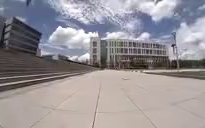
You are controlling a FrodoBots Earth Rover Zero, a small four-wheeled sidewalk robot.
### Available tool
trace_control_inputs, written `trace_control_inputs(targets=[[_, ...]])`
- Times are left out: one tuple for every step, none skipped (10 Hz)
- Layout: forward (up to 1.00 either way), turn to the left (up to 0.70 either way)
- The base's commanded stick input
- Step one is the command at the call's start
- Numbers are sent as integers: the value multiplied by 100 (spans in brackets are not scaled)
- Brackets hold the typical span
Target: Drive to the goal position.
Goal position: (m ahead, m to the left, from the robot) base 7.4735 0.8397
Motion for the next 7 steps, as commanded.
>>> trace_control_inputs(targets=[[70, 4], [70, 4], [70, 4], [70, 4], [70, 3], [70, 3], [70, 3]])
